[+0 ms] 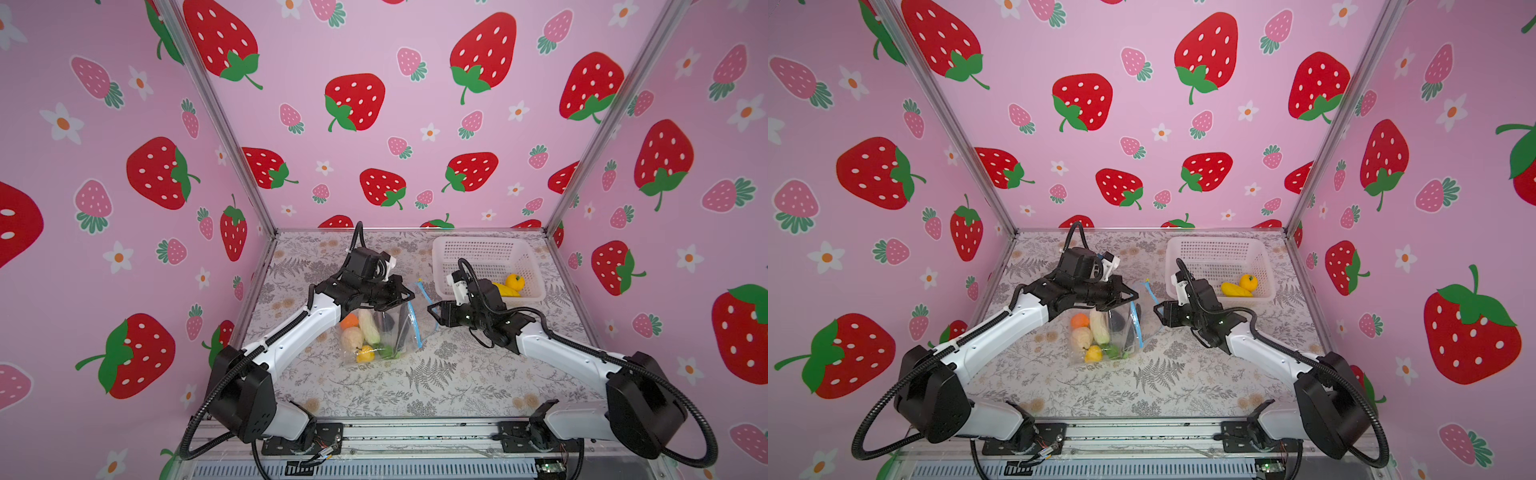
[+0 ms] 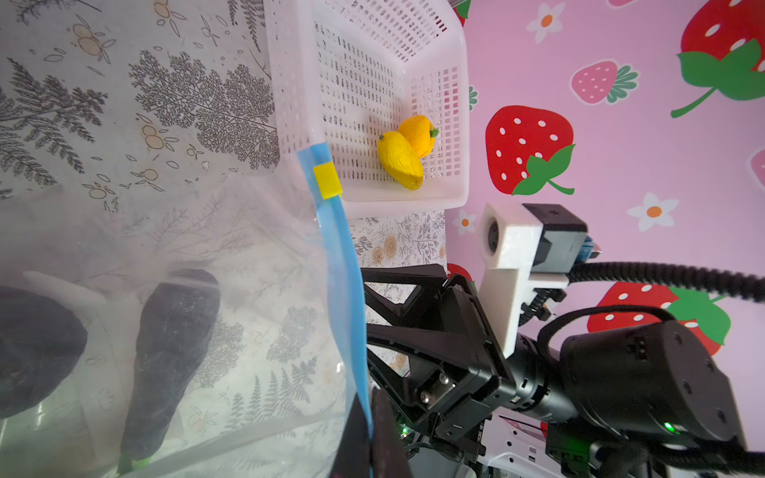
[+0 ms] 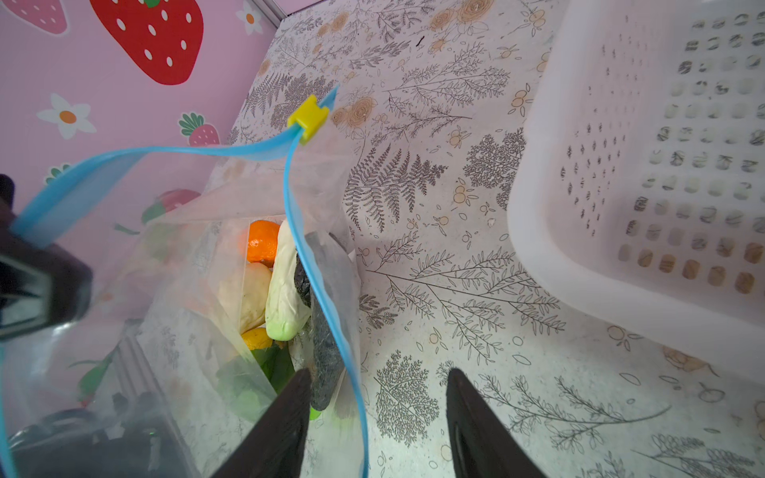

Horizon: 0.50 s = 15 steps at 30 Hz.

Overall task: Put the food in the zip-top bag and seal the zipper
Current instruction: 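Open the right gripper and draw it back from the bag, then move the right gripper into the basket and grasp the round yellow pepper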

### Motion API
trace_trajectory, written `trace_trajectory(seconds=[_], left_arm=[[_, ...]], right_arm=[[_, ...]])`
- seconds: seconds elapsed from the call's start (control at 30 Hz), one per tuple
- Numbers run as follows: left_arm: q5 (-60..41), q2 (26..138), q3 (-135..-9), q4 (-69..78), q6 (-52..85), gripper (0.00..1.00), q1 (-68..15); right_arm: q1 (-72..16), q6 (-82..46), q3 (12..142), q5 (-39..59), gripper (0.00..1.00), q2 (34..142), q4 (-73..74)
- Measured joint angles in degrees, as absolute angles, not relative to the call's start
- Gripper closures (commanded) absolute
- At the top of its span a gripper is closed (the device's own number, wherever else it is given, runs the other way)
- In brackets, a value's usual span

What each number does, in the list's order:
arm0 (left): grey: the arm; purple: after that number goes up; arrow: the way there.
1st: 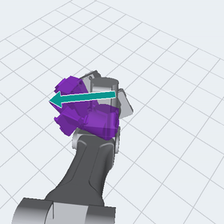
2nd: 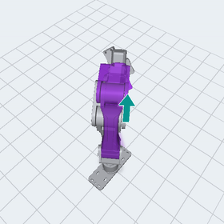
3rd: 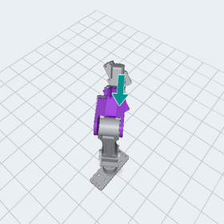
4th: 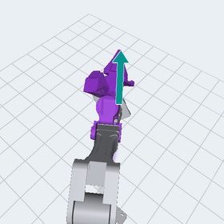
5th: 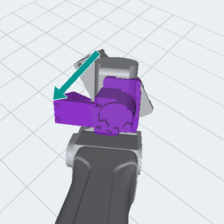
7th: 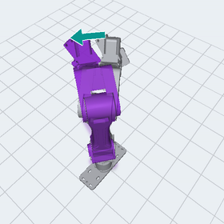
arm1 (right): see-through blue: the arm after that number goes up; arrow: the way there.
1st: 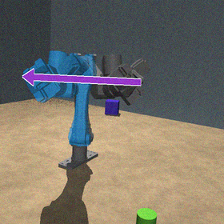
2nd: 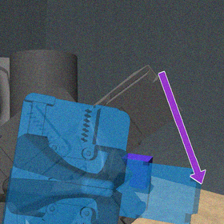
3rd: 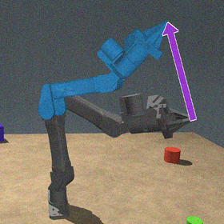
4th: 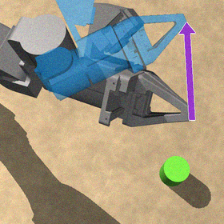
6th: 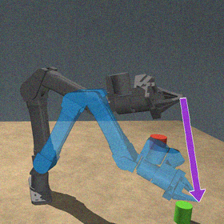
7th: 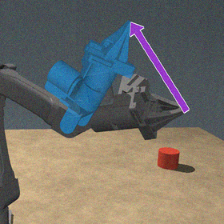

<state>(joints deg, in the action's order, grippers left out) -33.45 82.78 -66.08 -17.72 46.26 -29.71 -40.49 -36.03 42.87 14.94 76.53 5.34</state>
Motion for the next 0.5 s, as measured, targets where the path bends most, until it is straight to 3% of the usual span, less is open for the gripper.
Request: trace_trajectory(seconds=[0.5], left_arm=[[-34.02,82.72,-65.36,-16.93,46.09,1.00,-29.50]], right_arm=[[-40.47,-37.04,42.87,16.19,0.72,77.34,7.60]])
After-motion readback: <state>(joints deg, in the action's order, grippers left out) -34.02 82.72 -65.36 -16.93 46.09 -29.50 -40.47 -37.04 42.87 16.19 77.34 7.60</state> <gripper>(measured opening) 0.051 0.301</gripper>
